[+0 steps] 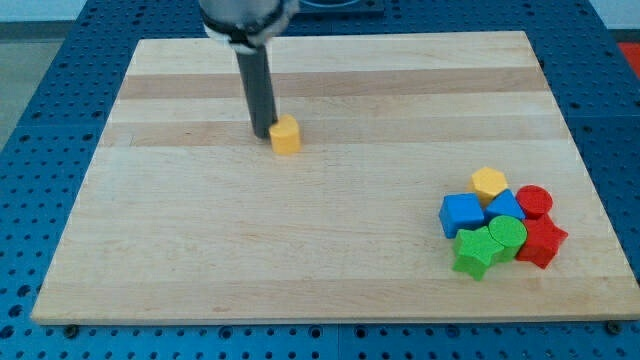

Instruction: Push the yellow heart beside the yellow hexagon

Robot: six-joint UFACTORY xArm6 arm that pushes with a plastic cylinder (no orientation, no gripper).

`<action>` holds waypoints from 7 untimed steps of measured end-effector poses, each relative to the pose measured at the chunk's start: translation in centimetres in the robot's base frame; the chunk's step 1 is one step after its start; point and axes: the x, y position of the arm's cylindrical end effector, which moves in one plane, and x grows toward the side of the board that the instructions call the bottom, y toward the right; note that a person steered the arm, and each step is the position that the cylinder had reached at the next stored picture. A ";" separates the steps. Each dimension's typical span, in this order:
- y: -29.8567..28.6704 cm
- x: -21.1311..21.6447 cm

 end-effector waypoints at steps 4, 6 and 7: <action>-2.4 1.0; 10.9 5.1; 12.5 6.0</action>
